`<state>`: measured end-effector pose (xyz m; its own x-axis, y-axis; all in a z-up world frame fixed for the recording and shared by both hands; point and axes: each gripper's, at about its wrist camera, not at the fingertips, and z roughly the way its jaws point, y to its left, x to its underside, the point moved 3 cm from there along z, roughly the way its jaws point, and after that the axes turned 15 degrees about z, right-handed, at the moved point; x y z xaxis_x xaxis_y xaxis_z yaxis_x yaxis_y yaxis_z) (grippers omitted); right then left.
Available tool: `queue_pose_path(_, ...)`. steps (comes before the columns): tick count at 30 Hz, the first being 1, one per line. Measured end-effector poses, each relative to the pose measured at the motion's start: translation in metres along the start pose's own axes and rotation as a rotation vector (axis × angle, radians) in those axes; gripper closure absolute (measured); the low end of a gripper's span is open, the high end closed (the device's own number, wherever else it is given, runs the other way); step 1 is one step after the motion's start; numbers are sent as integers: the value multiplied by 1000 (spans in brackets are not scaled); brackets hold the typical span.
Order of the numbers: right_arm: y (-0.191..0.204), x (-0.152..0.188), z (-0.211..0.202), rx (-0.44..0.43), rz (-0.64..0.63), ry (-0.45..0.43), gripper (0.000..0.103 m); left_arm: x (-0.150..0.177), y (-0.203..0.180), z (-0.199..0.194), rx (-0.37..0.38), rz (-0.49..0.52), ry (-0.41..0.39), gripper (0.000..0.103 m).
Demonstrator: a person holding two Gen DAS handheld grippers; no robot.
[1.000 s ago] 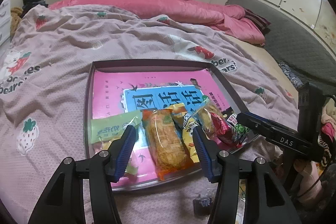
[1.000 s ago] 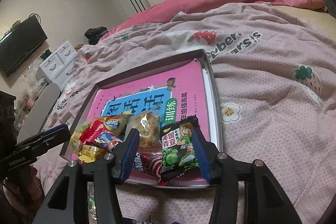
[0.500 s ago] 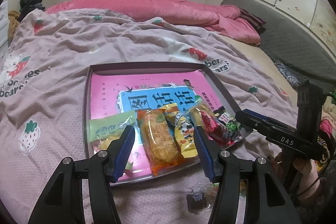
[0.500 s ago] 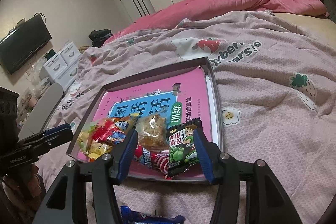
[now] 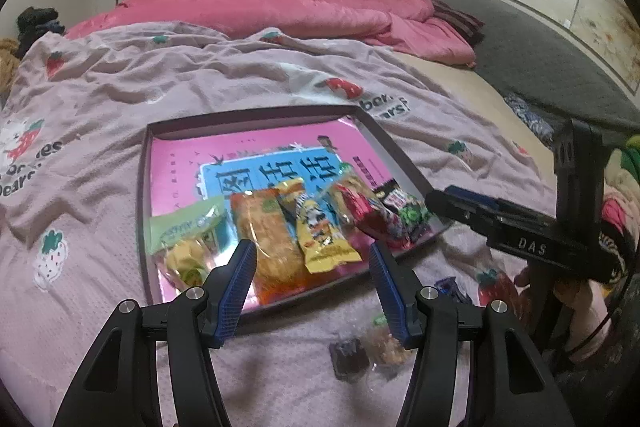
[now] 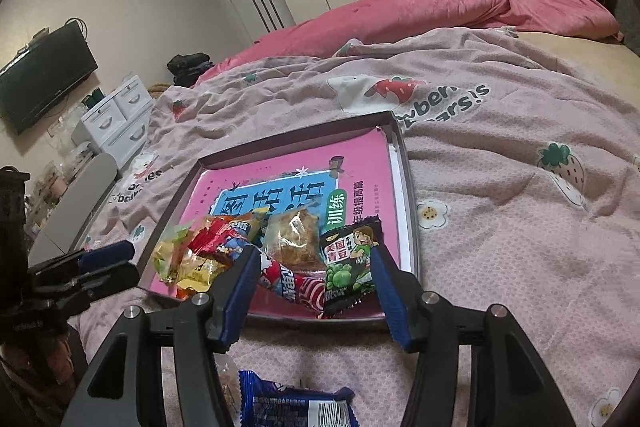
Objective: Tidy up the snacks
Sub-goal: 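Withdraw both grippers from the tray toward the blue packet and clear bags, then move right gripper to the blue biscuit packet while left gripper approaches a clear candy bag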
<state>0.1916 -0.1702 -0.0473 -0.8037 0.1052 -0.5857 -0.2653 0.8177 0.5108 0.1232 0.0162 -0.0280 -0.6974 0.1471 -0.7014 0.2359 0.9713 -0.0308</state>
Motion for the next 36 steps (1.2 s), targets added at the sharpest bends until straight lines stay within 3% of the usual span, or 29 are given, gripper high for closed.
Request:
queue_pose_path(21, 5, 10, -18, 1, 5, 3, 46, 17, -36, 13, 81, 77, 87, 43)
queue_pose_path(36, 0, 24, -30, 51, 20, 32, 46, 28, -53, 27, 133, 105, 146, 39)
